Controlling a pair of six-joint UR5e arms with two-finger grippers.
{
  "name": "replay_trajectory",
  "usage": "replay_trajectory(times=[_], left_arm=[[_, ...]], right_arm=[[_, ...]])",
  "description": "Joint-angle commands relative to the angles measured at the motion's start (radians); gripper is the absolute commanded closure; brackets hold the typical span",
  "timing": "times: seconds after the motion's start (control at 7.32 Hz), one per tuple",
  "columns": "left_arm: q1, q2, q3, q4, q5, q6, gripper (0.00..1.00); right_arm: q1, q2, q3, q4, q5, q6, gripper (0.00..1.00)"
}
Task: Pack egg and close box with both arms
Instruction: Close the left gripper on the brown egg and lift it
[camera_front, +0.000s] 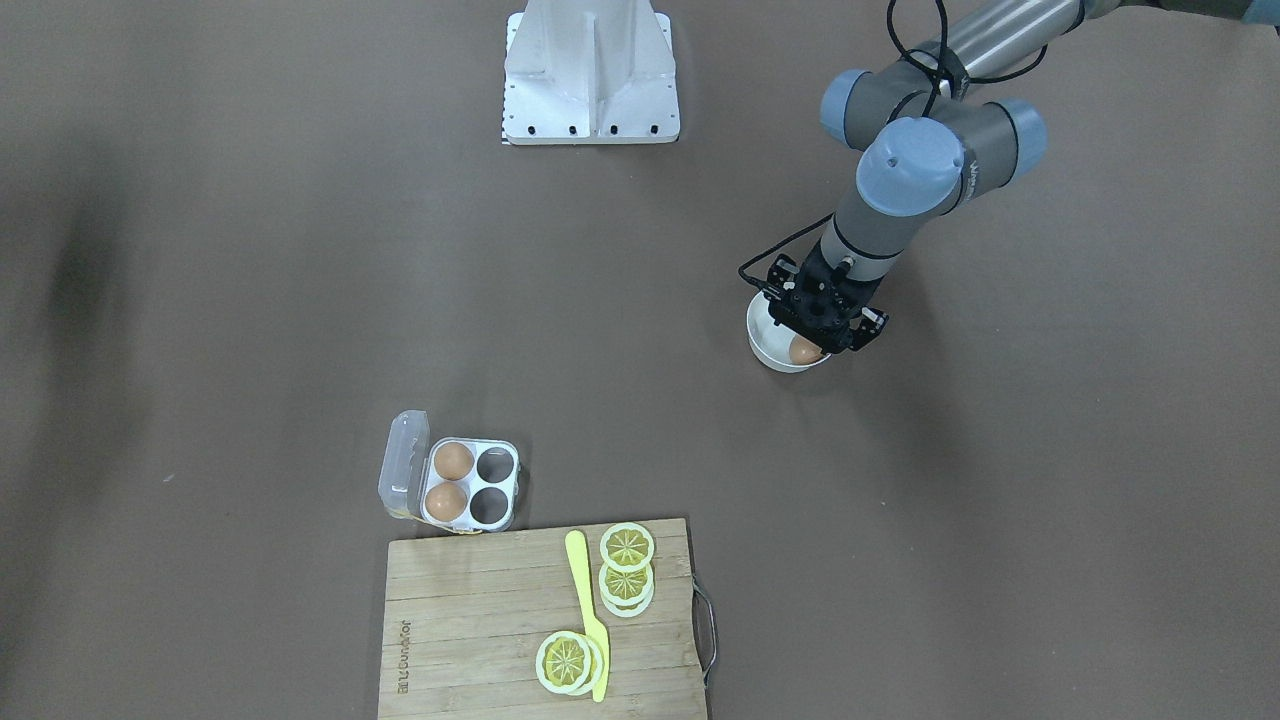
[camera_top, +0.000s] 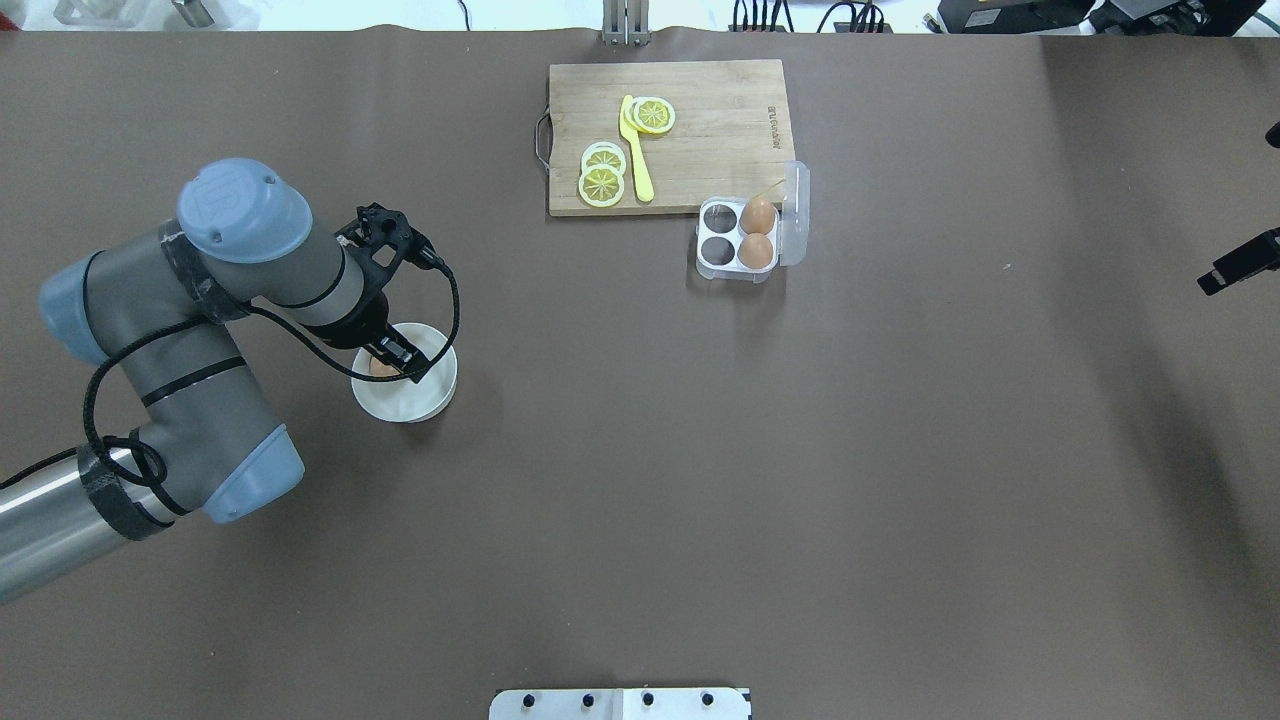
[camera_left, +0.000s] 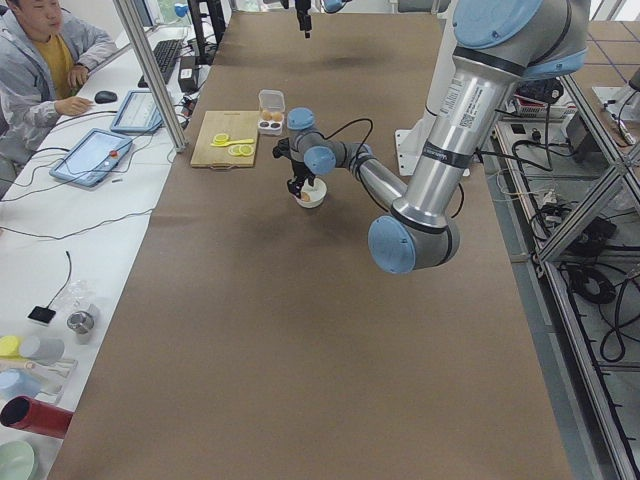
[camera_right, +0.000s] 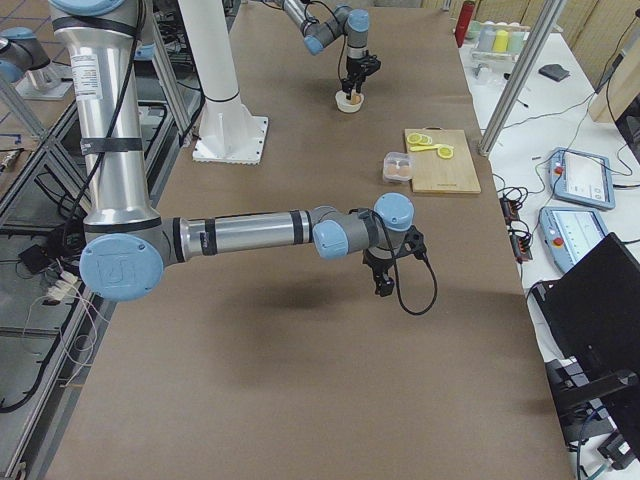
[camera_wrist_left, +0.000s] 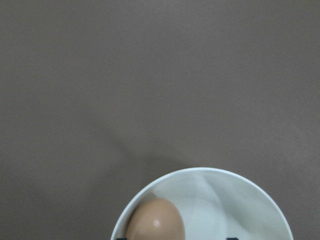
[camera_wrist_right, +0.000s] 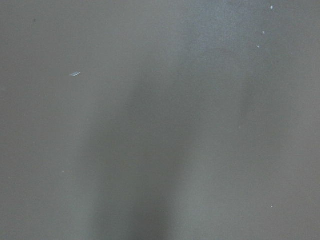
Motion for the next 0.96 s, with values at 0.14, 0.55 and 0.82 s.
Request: replay_trajectory(times=[0.14, 0.55, 0.82], left_arm=[[0.019, 0.0, 0.002, 0.001, 0.002, -0.005, 0.29], [0.021, 0.003, 0.002, -0.001, 0.002, -0.005, 0.34], [0.021, 0.005, 0.005, -0.001, 0.002, 0.001, 0.37]], right_arm=[[0.0, 0.0, 0.001, 0.0, 0.003, 0.0, 0.0], [0.0, -0.008, 0.004, 0.0, 0.003, 0.0, 0.0], [0.0, -0.008, 0.001, 0.0, 0.003, 0.0, 0.0]])
